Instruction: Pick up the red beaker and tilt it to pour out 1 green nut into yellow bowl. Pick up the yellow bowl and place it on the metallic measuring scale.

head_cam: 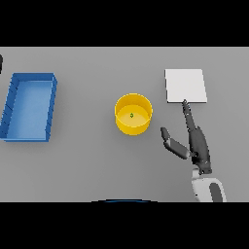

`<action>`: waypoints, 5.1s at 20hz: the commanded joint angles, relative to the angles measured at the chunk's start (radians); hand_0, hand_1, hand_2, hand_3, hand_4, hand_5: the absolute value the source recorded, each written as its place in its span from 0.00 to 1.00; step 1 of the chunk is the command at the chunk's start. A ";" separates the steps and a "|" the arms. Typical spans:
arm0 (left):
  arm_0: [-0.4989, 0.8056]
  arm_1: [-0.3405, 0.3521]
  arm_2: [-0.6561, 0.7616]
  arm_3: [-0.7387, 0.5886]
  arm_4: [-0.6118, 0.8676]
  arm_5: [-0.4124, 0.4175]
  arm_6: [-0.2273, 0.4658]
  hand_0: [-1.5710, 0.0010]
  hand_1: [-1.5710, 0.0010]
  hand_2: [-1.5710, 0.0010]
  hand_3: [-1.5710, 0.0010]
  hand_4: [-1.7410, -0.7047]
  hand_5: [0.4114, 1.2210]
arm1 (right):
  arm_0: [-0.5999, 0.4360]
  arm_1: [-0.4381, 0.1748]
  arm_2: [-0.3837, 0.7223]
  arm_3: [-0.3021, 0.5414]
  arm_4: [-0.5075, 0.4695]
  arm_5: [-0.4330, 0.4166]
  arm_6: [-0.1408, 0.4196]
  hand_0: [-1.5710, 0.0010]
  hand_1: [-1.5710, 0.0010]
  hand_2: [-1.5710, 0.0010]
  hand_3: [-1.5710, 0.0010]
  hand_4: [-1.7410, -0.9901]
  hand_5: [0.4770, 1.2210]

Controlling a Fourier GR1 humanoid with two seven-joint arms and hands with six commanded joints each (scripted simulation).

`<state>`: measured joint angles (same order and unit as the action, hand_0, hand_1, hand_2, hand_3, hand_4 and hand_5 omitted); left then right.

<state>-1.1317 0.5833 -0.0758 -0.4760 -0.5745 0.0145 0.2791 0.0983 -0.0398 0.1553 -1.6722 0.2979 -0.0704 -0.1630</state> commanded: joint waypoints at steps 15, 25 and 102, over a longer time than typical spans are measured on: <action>0.565 -0.111 0.121 -0.622 0.211 0.170 0.245 0.00 0.00 0.00 0.04 0.00 1.00 | -0.006 -0.008 0.001 0.004 0.010 0.000 -0.001 1.00 1.00 1.00 1.00 0.98 0.23; 0.716 -0.129 0.085 -0.762 0.186 0.160 0.297 0.00 0.00 0.01 0.02 0.33 0.54 | 0.009 -0.002 0.008 0.001 0.023 -0.009 -0.010 1.00 1.00 1.00 1.00 0.96 0.21; 0.743 -0.060 0.041 -0.771 0.181 0.055 0.191 1.00 1.00 1.00 1.00 0.97 0.35 | -0.817 -0.322 0.517 0.485 0.508 0.666 0.016 0.01 0.01 0.13 0.17 0.01 0.99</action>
<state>-0.3889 0.5232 -0.0347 -1.2470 -0.3933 0.0698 0.4684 -0.7189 -0.3624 0.6717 -1.1877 0.8056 0.5951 -0.1476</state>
